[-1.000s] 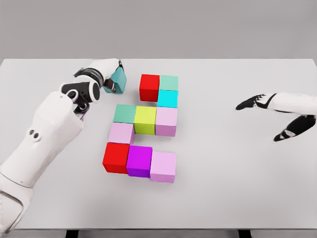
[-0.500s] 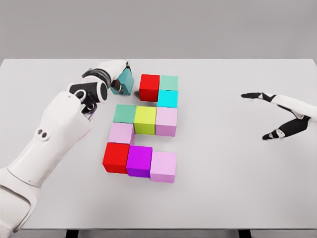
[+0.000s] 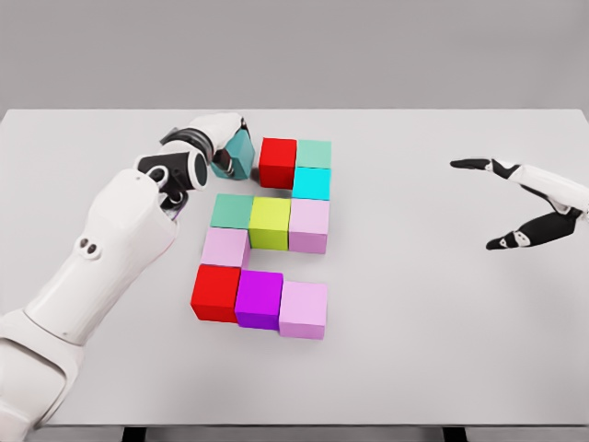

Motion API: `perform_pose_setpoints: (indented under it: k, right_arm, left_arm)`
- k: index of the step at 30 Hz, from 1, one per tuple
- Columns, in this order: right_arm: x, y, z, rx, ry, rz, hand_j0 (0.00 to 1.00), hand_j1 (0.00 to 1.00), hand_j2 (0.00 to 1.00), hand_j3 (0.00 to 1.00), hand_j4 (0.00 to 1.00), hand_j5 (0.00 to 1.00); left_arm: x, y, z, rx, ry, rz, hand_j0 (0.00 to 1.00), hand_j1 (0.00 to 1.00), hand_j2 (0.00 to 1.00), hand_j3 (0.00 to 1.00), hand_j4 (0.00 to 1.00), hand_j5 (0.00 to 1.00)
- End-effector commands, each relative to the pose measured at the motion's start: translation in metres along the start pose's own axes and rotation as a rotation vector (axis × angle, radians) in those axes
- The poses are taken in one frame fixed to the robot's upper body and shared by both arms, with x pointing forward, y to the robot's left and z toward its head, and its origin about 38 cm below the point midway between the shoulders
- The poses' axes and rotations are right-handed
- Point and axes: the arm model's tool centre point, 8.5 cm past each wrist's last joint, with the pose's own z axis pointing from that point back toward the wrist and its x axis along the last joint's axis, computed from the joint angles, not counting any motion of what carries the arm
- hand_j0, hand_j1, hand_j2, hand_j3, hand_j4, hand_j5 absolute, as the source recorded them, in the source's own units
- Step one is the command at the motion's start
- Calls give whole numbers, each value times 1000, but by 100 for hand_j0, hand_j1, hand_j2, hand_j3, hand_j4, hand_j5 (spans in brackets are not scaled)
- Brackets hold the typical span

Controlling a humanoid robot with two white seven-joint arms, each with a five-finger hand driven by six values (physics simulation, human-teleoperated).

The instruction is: Assemble the squares on the desktop into the number 2

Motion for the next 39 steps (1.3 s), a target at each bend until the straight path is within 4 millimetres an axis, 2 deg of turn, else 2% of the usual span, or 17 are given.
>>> perform_pose_setpoints:
  k: [1, 14, 19, 21, 22, 25, 39]
  right_arm:
    - [10, 0, -5, 8, -31, 8, 100, 100, 100, 100, 100, 100]
    - [8, -2, -2, 9, -17, 13, 100, 100, 100, 100, 100, 100]
    - [9, -9, 6, 25, 10, 38, 100, 100, 100, 100, 100, 100]
    - [9, -8, 6, 27, 9, 38, 100, 100, 100, 100, 100, 100]
    - [9, -8, 6, 28, 11, 37, 100, 100, 100, 100, 100, 100]
    - [8, -7, 6, 30, 13, 37, 100, 100, 100, 100, 100, 100]
    - [6, -1, 8, 39, 20, 26, 100, 100, 100, 100, 100, 100]
  left_arm:
    - [1, -2, -2, -5, 2, -2, 53, 53, 53, 53, 53, 53]
    - [8, 1, -6, -11, 2, 1, 54, 54, 54, 54, 54, 54]
    - [10, 1, -6, -10, -3, -1, 54, 54, 54, 54, 54, 54]
    - [14, 0, -6, -10, -9, -3, 59, 59, 59, 59, 59, 59]
    - [14, 1, -6, -7, -9, -5, 70, 70, 70, 70, 70, 70]
    - [14, 1, -6, -6, -10, -5, 83, 83, 83, 83, 83, 83]
    - [15, 0, -5, -5, -13, -5, 93, 93, 93, 93, 93, 93]
